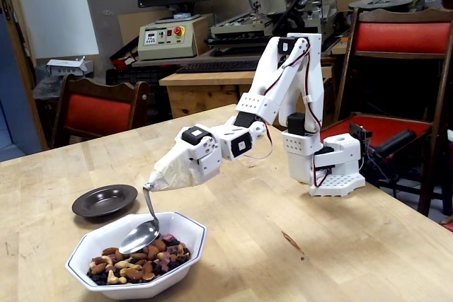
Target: Use spoon to take food
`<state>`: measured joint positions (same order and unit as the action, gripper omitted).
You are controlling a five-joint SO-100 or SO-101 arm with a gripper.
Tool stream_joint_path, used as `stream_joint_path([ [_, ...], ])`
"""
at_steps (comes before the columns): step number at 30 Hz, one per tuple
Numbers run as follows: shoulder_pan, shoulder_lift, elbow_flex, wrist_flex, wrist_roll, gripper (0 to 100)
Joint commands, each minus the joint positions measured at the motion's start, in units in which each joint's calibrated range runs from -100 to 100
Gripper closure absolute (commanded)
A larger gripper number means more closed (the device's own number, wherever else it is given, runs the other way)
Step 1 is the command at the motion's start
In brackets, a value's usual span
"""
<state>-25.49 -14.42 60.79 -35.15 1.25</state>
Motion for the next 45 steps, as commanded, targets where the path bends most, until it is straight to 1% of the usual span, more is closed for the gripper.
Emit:
stream_joint_path([
  [1, 16.2, -10.4, -10.0, 6.8, 4.9, 96],
  [9, 16.5, -10.4, -10.0, 6.8, 7.9, 96],
  [28, 15.9, -9.9, -10.0, 6.8, 7.8, 96],
  [37, 15.9, -10.4, -9.9, 6.8, 0.2, 96],
  [45, 15.8, -9.7, -9.8, 6.8, 0.0, 96],
])
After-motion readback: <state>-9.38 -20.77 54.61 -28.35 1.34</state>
